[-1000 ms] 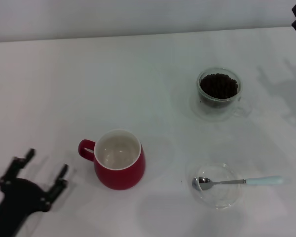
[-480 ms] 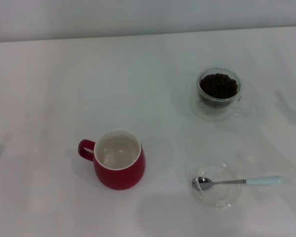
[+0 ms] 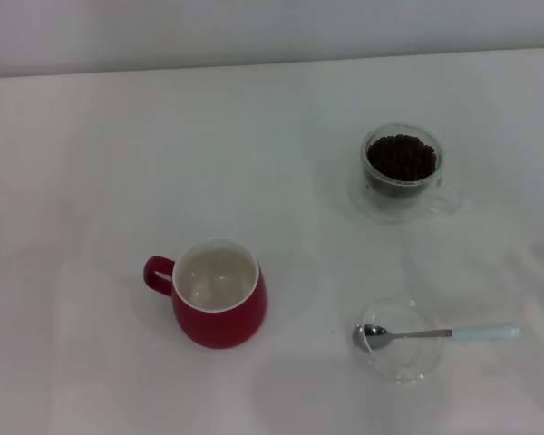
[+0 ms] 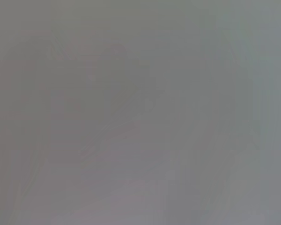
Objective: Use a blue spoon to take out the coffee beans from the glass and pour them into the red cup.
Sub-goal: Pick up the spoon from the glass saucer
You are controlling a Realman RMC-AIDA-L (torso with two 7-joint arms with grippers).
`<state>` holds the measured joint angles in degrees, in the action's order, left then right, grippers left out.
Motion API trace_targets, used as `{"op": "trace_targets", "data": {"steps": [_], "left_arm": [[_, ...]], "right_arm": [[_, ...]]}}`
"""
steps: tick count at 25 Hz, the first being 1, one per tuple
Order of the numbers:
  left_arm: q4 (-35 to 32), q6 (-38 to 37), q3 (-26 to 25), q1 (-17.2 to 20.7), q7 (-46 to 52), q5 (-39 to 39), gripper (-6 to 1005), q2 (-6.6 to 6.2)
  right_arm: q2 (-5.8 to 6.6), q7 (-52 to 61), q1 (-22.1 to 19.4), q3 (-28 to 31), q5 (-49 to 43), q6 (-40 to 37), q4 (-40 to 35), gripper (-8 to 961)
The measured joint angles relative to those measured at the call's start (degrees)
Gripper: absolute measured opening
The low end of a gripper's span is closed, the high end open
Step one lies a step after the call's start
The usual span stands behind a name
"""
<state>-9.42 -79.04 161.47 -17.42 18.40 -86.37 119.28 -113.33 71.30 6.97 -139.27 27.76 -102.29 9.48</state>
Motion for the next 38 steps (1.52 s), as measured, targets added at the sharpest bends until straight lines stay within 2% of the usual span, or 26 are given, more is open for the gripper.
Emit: {"op": "trace_targets", "data": {"steps": [4,6,16,28,33,38], "left_arm": [[0.9,1.5,0.0,-2.9,-1.0,-1.4,792,0.03],[1.0,2.1,0.0,-4.1,-1.4,-1.4,792,0.05],[1.5,2.7,0.0,-5.1,-2.0,-3.9,792,-0.02],[1.9,4.3,0.0,-5.6,-2.0,-4.7,792,-0.01],[2.1,4.3,0.0,-5.8,-2.0,-4.7,792,0.0],[2.1,4.3,0.0,-5.9,-2.0,-4.8,792,0.0]], "right_arm": [[0.54,2.3,0.1,0.0,-8.9,-0.6,1.4,868],[0.17,2.4,0.3,-0.1,-11.6,0.8,1.5,868],[-0.31,4.5,1.4,-0.7,-12.9,7.7,1.6,869],[1.34,8.0,2.8,-1.2,-19.2,8.0,1.7,868],[1.44,8.4,2.7,-1.4,-19.6,6.9,1.7,868],[1.62,9.1,2.8,-2.0,-19.7,6.7,1.7,817]]}}
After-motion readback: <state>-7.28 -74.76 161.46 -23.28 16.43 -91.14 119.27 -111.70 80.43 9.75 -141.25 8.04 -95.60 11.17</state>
